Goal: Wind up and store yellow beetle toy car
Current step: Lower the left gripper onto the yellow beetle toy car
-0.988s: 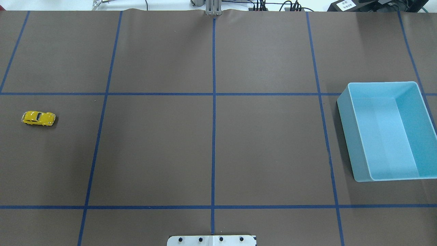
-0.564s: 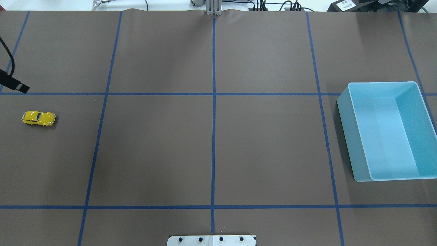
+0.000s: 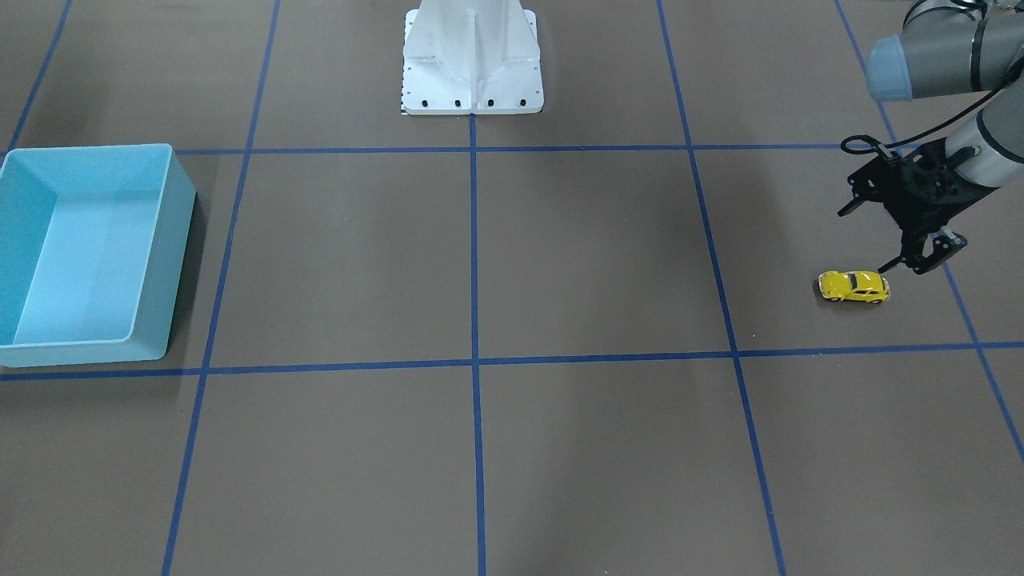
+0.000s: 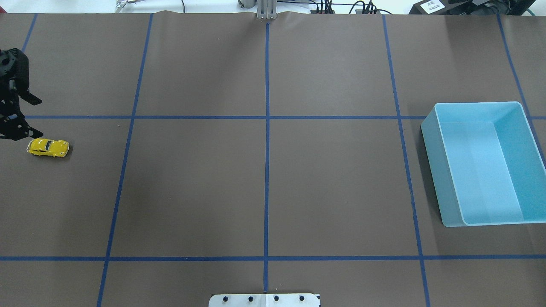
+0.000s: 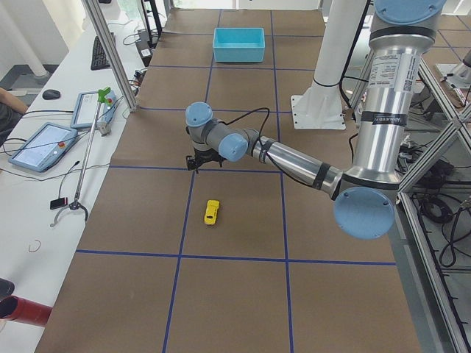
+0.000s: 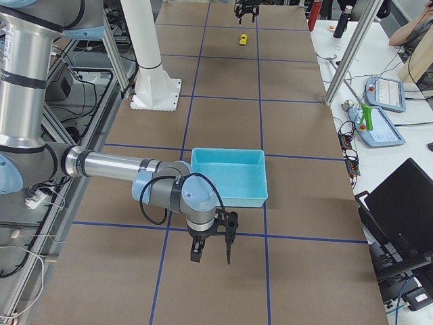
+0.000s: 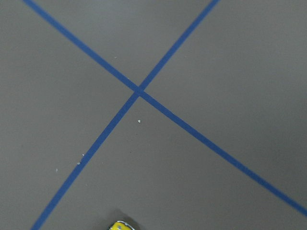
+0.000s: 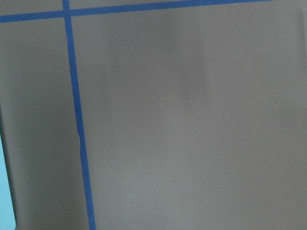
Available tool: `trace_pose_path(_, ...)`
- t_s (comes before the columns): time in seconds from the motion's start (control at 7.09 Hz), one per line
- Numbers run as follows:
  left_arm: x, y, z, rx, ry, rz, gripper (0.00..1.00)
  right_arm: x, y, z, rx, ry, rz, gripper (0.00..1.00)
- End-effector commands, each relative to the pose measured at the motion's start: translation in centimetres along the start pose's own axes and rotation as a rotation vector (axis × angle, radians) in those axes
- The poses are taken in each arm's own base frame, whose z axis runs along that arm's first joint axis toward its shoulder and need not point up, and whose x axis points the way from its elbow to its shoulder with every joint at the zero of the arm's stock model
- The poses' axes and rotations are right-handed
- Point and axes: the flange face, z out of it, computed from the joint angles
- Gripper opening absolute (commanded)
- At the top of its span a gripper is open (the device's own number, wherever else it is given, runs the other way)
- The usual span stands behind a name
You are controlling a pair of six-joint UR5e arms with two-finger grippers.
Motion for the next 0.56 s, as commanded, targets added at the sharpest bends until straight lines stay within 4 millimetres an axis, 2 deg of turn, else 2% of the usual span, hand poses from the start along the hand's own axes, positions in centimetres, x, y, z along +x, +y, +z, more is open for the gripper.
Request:
trace_pose_path(0.0, -0.3, -0.1, 0.4, -0.053, 0.026, 0.059, 1.00, 0.0, 0.0, 0.0, 0.001, 0.000, 0.001, 1.00)
trace_pose_path(0.14, 1.5, -3.0, 0.1, -0.028, 0.030, 0.159, 1.00, 0.0, 0.0, 0.0, 0.001, 0.000, 0.001, 1.00)
trace_pose_path(0.42, 2.3, -4.2, 0.6, 0.000, 0.023, 0.315, 1.00, 0.2, 0.1, 0.2, -0.005, 0.000, 0.005, 1.00)
